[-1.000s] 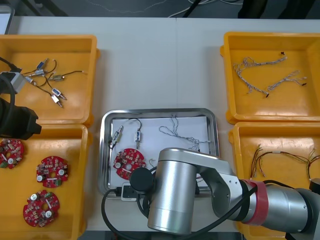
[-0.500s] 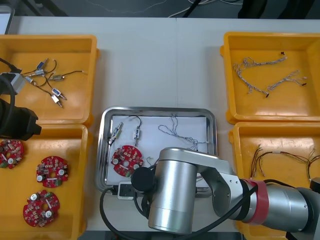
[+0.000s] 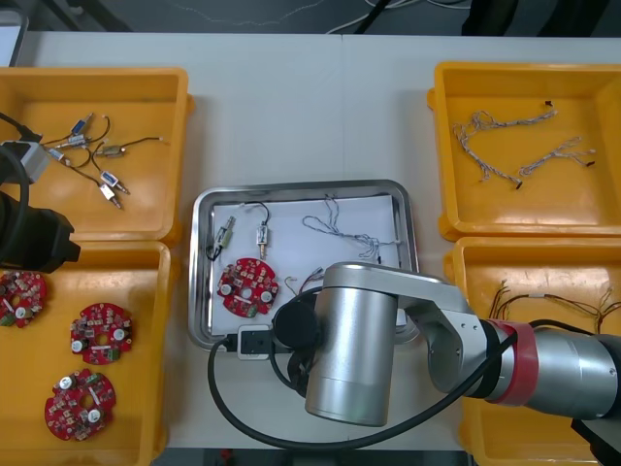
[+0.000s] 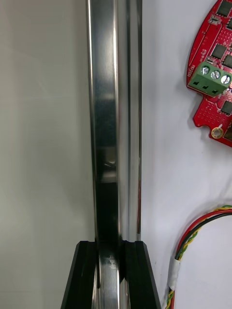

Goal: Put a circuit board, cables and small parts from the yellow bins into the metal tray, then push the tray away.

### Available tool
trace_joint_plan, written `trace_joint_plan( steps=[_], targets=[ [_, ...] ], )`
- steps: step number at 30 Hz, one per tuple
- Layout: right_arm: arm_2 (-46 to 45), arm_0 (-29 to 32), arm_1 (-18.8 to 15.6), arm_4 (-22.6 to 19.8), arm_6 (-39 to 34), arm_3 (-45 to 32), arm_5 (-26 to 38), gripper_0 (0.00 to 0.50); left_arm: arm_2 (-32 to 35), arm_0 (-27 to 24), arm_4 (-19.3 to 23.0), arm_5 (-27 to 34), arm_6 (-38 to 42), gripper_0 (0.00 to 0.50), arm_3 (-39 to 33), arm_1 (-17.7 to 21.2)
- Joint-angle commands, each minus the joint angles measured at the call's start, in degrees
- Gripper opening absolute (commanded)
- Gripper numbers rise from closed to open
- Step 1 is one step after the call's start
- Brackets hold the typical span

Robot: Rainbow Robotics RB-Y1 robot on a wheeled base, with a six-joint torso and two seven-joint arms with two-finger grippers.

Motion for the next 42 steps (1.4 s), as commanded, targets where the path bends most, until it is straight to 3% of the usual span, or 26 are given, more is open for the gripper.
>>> trace_joint_plan(
  steps=[1, 20, 42],
  targets=[
    [0.9, -3.3, -2.2, -1.3, 0.9, -0.7, -0.5, 0.022, 1.6, 1.2, 0.3, 0.4, -3.4, 0.5, -1.7, 2.3],
    [0.1, -6.8, -3.9, -1.5, 0.7, -0.1, -1.1, 0.014, 1.6, 1.2, 0.3, 0.4, -3.4, 0.5, -1.7, 2.3],
    [-1.6, -11.7, -3.0, -1.6, 1.4, 10.4, -8.9, 0.003, 1.6, 1.2, 0.3, 0.4, -3.4, 0.5, -1.7, 2.3]
  ],
)
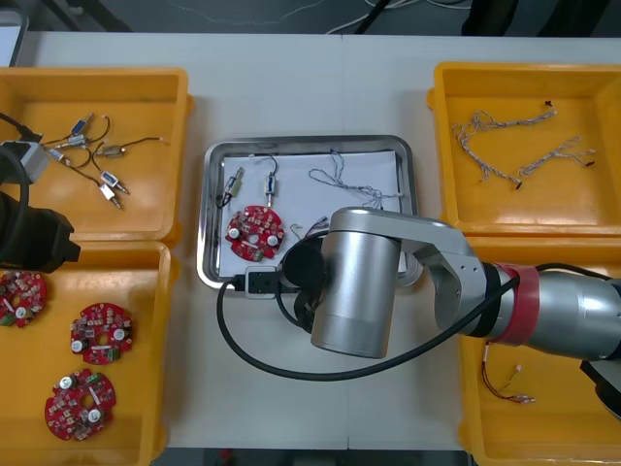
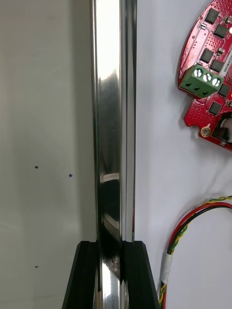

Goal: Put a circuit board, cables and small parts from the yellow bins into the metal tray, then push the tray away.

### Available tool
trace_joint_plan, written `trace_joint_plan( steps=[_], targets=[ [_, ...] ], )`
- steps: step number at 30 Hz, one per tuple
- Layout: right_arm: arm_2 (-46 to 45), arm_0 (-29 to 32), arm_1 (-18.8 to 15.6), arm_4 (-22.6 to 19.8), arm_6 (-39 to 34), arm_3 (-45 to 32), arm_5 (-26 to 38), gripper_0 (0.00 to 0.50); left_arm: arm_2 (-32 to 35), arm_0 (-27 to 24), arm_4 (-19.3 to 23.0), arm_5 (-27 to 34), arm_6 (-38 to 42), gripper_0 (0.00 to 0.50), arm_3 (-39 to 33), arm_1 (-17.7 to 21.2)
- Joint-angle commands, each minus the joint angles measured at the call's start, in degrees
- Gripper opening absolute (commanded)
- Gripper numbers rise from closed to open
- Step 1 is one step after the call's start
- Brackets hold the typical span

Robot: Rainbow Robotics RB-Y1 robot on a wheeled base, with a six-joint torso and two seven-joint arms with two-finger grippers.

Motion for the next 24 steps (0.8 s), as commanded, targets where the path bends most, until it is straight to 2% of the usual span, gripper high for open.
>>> trace_joint_plan(
  steps=[1, 24],
  targets=[
    [-1.3, -2.7, 0.1, -0.4, 1.4, 3.8, -1.3, 0.003, 1.6, 1.2, 0.3, 0.4, -3.4, 0.5, -1.7, 2.3],
    [-1.3, -11.3, 1.1, -0.5, 3.5, 14.5, -6.7, 0.0, 1.6, 1.2, 0.3, 0.4, -3.4, 0.5, -1.7, 2.3]
  ],
)
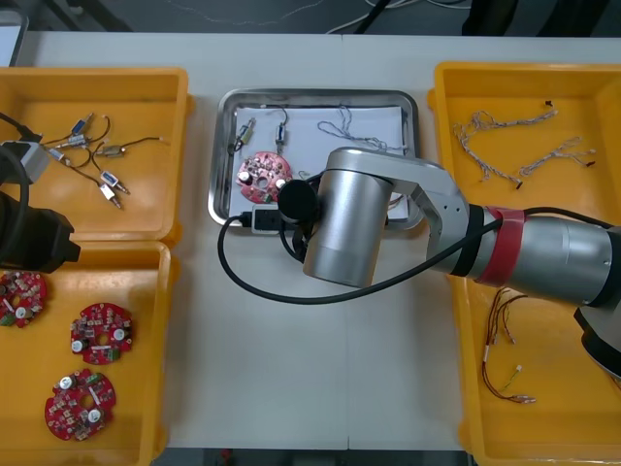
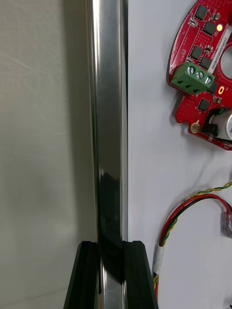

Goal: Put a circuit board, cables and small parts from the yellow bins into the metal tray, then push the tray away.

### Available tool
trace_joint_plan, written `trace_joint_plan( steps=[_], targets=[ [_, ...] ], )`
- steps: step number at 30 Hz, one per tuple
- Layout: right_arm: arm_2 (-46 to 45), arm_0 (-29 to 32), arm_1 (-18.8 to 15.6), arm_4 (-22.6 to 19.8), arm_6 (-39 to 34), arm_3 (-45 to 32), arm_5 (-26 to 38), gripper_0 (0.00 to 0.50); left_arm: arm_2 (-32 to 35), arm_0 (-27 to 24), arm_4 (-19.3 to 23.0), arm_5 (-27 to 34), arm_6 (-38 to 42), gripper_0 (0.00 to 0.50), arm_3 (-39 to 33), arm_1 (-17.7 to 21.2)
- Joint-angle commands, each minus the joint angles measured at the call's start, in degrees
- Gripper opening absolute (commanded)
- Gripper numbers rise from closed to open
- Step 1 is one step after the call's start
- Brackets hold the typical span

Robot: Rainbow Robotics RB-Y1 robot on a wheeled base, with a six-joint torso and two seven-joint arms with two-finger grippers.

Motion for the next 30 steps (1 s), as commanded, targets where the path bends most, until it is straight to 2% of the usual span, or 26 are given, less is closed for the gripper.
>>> trace_joint_plan(
  steps=[1, 30],
  targets=[
    [-0.8, -2.5, 0.5, -0.4, 3.0, 1.9, -1.0, 0.0, 1.6, 1.1, 0.3, 0.4, -3.4, 0.5, -1.7, 2.3],
    [-0.8, -7.4, 1.3, -1.0, 6.5, 10.7, -13.1, 0.0, 1.6, 1.1, 0.3, 0.4, -3.4, 0.5, -1.7, 2.3]
  ],
)
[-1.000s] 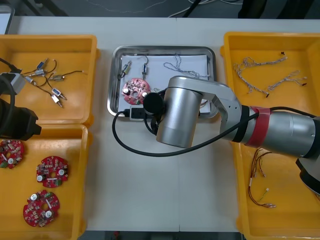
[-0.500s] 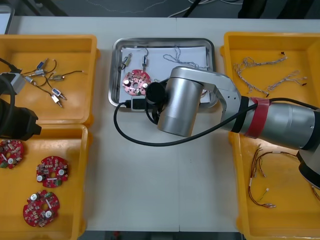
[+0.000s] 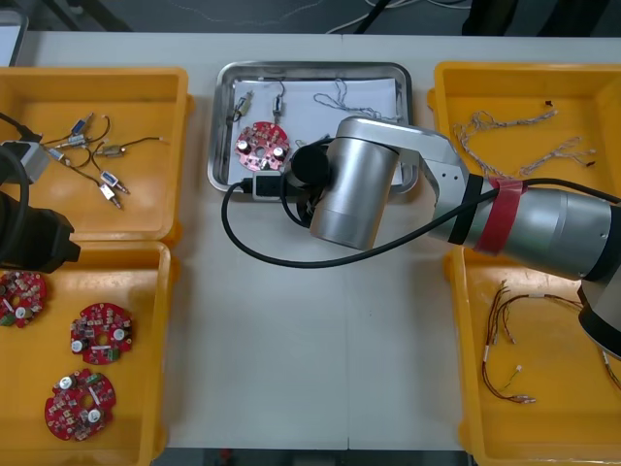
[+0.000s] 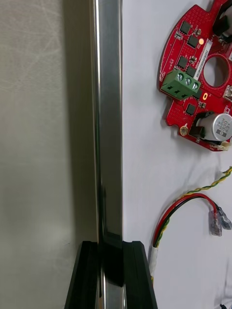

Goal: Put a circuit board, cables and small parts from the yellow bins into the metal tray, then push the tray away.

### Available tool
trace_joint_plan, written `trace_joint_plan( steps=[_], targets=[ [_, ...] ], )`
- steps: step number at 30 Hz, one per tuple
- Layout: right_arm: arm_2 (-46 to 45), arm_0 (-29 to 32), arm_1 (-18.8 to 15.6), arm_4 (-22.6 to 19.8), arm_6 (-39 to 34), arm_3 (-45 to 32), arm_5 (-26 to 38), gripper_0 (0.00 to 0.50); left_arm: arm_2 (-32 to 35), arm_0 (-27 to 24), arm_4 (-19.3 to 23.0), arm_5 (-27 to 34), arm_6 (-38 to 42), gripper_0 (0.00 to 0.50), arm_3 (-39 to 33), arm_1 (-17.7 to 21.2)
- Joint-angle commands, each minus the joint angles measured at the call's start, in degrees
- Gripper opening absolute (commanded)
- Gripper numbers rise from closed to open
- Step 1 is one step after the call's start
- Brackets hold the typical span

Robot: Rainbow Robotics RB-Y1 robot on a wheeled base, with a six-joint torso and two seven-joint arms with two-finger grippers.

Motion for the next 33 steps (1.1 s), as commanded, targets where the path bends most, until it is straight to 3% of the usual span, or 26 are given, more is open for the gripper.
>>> trace_joint_plan(
  steps=[1, 6, 28, 30, 32, 33],
  targets=[
    [-0.8, -3.5, 1.4, -1.0, 3.0, 1.7, -2.0, 0.0, 1.6, 1.1, 0.3, 0.4, -3.4, 0.5, -1.7, 2.3],
    [-0.9, -5.1, 1.7, -3.5, 3.9, 4.2, -4.3, 0.0, 1.6, 1.1, 0.3, 0.4, -3.4, 0.5, -1.7, 2.3],
    [-0.8, -7.4, 1.7, -3.6, 6.4, 7.9, -8.4, 0.0, 1.6, 1.1, 0.3, 0.4, -3.4, 0.5, -1.7, 2.3],
    [-0.8, -7.5, 1.7, -3.6, 6.5, 7.9, -8.4, 0.056, 1.6, 1.1, 0.3, 0.4, -3.4, 0.5, -1.7, 2.3],
    [-0.9, -7.5, 1.7, -3.6, 6.5, 7.9, -8.4, 0.187, 1.6, 1.1, 0.3, 0.4, -3.4, 0.5, -1.7, 2.3],
    [-0.8, -7.5, 1.7, -3.6, 6.5, 7.9, -8.4, 0.221, 1.6, 1.1, 0.3, 0.4, -3.4, 0.5, -1.7, 2.3]
  ],
)
